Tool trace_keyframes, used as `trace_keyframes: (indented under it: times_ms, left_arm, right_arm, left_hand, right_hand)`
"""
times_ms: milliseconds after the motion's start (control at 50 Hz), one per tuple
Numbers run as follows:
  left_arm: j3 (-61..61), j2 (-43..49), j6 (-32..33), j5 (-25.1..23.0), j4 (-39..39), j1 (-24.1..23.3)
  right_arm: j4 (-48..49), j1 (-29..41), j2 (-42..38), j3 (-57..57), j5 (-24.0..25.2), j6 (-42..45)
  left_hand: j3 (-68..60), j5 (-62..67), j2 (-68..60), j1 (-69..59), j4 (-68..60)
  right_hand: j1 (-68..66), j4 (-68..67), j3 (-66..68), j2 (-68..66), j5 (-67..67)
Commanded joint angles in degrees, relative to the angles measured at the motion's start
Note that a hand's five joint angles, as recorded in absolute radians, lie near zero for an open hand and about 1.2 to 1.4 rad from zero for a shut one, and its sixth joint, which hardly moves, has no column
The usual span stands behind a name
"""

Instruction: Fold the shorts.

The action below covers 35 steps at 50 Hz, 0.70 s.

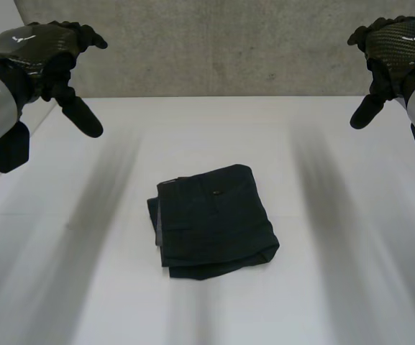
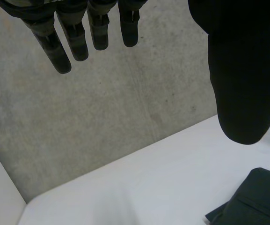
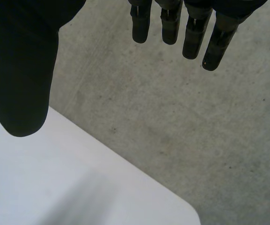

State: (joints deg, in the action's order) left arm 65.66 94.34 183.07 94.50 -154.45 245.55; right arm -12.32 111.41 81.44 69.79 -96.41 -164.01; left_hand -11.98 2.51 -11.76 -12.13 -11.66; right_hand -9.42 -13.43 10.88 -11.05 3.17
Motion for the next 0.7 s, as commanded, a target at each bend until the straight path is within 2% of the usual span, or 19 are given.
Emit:
trace_keyframes:
  times_ms: [20, 220, 700]
  left_arm:
    - [2.5, -0.2, -1.4, -0.6, -1.0, 0.8]
    - [5.1, -1.3, -0.9, -0.5, -6.3, 0.5]
    - [6.9, -2.8, -0.8, -0.5, -8.8, 0.3]
  right_arm:
    - [-0.4, 0.0, 0.3, 1.6, 1.7, -1.2]
    - [1.4, 0.2, 0.5, 3.1, 1.6, -1.0]
    - [3.1, 0.2, 1.9, 4.6, 1.6, -1.0]
  left_hand:
    - [1.8, -2.3, 1.5, 1.9, 1.5]
    - [1.8, -2.3, 1.5, 1.9, 1.4]
    - [1.8, -2.3, 1.5, 1.9, 1.4]
  right_hand:
    - [-0.6, 3.4, -0.9, 1.1, -3.2]
    - [-0.6, 3.4, -0.9, 1.1, -3.2]
    - [-0.6, 3.4, -0.9, 1.1, -3.2]
